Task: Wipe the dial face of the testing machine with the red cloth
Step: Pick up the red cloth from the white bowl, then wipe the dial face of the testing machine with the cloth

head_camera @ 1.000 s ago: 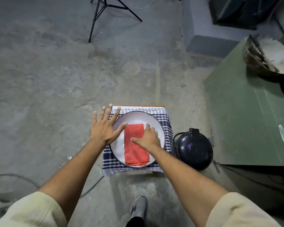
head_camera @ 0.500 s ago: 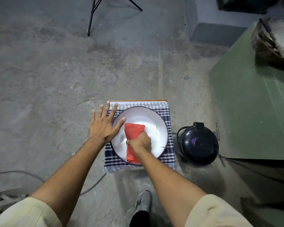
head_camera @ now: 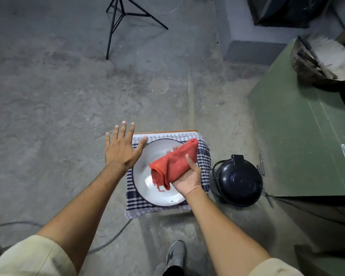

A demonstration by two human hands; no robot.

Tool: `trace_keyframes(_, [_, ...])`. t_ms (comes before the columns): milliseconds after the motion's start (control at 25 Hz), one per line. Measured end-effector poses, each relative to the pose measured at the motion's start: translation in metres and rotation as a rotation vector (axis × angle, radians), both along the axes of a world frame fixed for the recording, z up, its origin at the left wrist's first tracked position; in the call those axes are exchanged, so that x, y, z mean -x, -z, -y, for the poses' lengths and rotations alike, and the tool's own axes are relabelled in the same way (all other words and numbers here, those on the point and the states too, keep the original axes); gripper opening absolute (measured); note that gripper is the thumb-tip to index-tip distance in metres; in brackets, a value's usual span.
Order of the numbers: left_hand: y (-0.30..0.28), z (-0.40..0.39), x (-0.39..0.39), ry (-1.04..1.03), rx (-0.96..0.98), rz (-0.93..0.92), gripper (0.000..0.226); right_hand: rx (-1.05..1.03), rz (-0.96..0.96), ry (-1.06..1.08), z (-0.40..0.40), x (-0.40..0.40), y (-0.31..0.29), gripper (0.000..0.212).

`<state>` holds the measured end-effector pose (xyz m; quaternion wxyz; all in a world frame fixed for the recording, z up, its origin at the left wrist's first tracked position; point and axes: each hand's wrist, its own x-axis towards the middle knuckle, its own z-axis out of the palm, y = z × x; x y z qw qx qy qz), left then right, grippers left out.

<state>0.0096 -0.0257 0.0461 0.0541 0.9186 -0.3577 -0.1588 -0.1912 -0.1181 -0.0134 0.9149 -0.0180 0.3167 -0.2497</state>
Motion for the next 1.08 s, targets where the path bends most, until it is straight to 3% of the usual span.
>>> trace_keyframes(120, [-0.03,0.018,0.002,0.04,0.002,0.037,0.101,0.087,0.077,0.051,0.02,0.011,-0.029,0.075])
trace_keyframes(240, [-0.068,0.053,0.009,0.105,0.033,0.093,0.102,0.151,0.101,0.124,0.048,0.029,-0.067,0.087])
trace_keyframes(400, [-0.127,0.115,0.043,0.227,0.107,0.163,0.108,0.246,0.029,0.252,0.087,0.079,-0.124,0.084])
trace_keyframes(560, [-0.182,0.173,0.108,0.372,0.18,0.206,0.108,0.364,0.099,0.362,0.114,0.154,-0.18,0.079])
trace_keyframes(800, [-0.266,0.249,0.276,0.654,0.335,0.216,0.11,0.601,0.255,0.542,0.14,0.319,-0.242,0.082])
trace_keyframes(1080, [-0.345,0.268,0.496,0.957,0.475,0.229,0.112,0.743,0.162,0.808,0.114,0.534,-0.316,0.1])
